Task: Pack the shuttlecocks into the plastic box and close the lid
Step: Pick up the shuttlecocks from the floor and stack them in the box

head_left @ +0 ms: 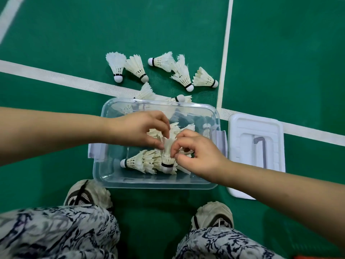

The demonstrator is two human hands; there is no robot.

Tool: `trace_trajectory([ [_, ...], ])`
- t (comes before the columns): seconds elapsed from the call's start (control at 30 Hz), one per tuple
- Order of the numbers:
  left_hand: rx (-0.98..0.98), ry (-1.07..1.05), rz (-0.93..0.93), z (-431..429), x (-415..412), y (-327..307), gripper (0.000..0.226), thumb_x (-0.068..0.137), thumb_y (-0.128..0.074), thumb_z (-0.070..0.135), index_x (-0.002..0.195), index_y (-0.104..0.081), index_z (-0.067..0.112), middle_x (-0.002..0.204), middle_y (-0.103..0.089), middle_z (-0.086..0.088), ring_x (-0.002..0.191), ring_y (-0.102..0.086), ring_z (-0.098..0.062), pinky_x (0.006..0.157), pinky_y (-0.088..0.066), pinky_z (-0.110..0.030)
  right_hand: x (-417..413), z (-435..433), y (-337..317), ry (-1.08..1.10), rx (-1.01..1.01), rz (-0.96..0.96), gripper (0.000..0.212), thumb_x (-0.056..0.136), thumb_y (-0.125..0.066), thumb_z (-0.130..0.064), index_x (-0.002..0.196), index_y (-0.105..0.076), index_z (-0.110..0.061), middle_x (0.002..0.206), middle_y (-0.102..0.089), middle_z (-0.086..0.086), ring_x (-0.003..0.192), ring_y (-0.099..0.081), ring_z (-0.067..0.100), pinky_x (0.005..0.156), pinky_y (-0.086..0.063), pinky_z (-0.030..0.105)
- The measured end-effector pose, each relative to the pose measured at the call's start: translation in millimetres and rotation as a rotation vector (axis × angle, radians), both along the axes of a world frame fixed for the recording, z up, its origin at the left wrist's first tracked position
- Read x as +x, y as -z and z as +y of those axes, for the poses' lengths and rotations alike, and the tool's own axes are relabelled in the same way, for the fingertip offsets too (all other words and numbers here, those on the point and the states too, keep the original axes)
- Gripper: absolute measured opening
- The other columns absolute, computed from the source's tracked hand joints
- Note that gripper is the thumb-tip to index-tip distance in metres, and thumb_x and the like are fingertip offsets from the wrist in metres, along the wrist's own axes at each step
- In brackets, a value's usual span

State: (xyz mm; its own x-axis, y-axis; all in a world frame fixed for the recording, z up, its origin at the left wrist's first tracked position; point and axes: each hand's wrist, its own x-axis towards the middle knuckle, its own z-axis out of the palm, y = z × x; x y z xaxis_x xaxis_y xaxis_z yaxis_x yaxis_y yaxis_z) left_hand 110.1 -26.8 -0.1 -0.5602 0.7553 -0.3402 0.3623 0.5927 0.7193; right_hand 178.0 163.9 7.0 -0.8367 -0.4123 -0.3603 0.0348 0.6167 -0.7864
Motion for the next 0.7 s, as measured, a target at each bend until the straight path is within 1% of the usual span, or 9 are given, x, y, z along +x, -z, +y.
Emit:
trace_trajectory([
  [0.07, 0.069, 0.014, 0.099, -6.3, 3.6, 3.0, 0.045, 0.065, -0.052, 0.057, 0.083, -0.067, 0.018, 0.084, -0.053, 0.012, 0.082, -0.041, 0.004, 0.073, -0.03, -0.004, -1.3, -3.0, -1.3, -0.029, 0.008, 0.02, 0.018, 0.07, -0.053, -0.025, 0.079, -0.067, -0.022, 0.089, -0.047, -0.015, 0.086, -0.047, -0.001, 0.077, -0.035, 0.01],
  [0.17, 0.082, -0.024, 0.171, -19.1, 3.3, -0.6, 0.041, 0.068, -0.047, 0.056, 0.075, -0.065, 0.02, 0.067, -0.051, 0.017, 0.077, -0.041, 0.0, 0.071, -0.031, -0.004, -4.7, -4.0, -0.4, -0.032, 0.032, 0.058, 0.02, 0.073, -0.054, -0.024, 0.091, -0.062, -0.024, 0.104, -0.038, -0.011, 0.098, -0.044, 0.002, 0.085, -0.035, 0.012],
  [0.27, 0.025, -0.101, 0.17, -29.9, 5.4, -2.8, 0.029, 0.07, -0.053, 0.052, 0.071, -0.06, 0.024, 0.064, -0.048, 0.019, 0.077, -0.046, 0.006, 0.066, -0.033, -0.006, -9.2, -2.9, 1.2, 0.065, -0.009, 0.029, 0.016, 0.079, -0.057, -0.015, 0.089, -0.056, -0.028, 0.103, -0.039, -0.015, 0.09, -0.044, -0.002, 0.074, -0.037, 0.01],
  [0.33, -0.021, -0.177, 0.164, -34.1, 9.3, 0.2, 0.021, 0.077, -0.062, 0.039, 0.067, -0.052, 0.024, 0.061, -0.047, 0.016, 0.071, -0.046, 0.011, 0.061, -0.033, -0.005, -11.4, -1.4, 3.1, 0.135, -0.032, 0.007, 0.022, 0.08, -0.057, -0.008, 0.084, -0.055, -0.03, 0.1, -0.04, -0.02, 0.085, -0.047, 0.002, 0.068, -0.04, 0.014],
  [0.4, -0.075, -0.25, 0.172, -35.1, 13.3, 3.8, 0.03, 0.08, -0.066, 0.028, 0.062, -0.042, 0.028, 0.06, -0.046, 0.013, 0.065, -0.047, 0.008, 0.057, -0.033, -0.007, -12.4, 0.1, 4.0, 0.184, -0.032, 0.015, 0.026, 0.08, -0.056, -0.006, 0.08, -0.055, -0.032, 0.098, -0.043, -0.019, 0.079, -0.05, 0.006, 0.068, -0.04, 0.016],
  [0.47, -0.139, -0.301, 0.165, -32.4, 14.9, 6.0, 0.034, 0.081, -0.064, 0.027, 0.059, -0.038, 0.029, 0.059, -0.046, 0.013, 0.058, -0.046, 0.0, 0.052, -0.032, -0.012, -12.1, 1.4, 3.8, 0.2, -0.03, 0.019, 0.025, 0.08, -0.056, -0.005, 0.079, -0.055, -0.03, 0.097, -0.045, -0.017, 0.075, -0.05, 0.007, 0.07, -0.038, 0.017],
  [0.57, -0.174, -0.358, 0.112, -24.0, 14.9, 12.1, 0.035, 0.081, -0.065, 0.03, 0.059, -0.037, 0.03, 0.061, -0.048, 0.014, 0.059, -0.044, 0.0, 0.051, -0.029, -0.014, -11.0, 3.0, 3.5, 0.188, -0.021, 0.014, 0.022, 0.081, -0.056, -0.006, 0.08, -0.056, -0.028, 0.096, -0.046, -0.017, 0.072, -0.049, 0.005, 0.07, -0.039, 0.019],
  [0.63, -0.19, -0.393, 0.053, -18.8, 14.7, 18.0, 0.032, 0.08, -0.066, 0.032, 0.06, -0.04, 0.028, 0.061, -0.051, 0.013, 0.058, -0.047, 0.0, 0.052, -0.033, -0.014, -10.5, 4.1, 3.8, 0.184, -0.015, 0.016, 0.022, 0.081, -0.056, -0.006, 0.081, -0.056, -0.028, 0.095, -0.047, -0.017, 0.072, -0.049, 0.005, 0.07, -0.039, 0.019],
  [0.7, -0.2, -0.426, -0.029, -14.7, 15.8, 24.8, 0.028, 0.08, -0.066, 0.03, 0.063, -0.046, 0.022, 0.06, -0.057, 0.01, 0.051, -0.054, -0.002, 0.049, -0.039, -0.013, -10.5, 5.3, 4.8, 0.188, -0.012, 0.021, 0.022, 0.081, -0.056, -0.006, 0.081, -0.056, -0.028, 0.095, -0.047, -0.016, 0.073, -0.049, 0.005, 0.071, -0.039, 0.017],
])
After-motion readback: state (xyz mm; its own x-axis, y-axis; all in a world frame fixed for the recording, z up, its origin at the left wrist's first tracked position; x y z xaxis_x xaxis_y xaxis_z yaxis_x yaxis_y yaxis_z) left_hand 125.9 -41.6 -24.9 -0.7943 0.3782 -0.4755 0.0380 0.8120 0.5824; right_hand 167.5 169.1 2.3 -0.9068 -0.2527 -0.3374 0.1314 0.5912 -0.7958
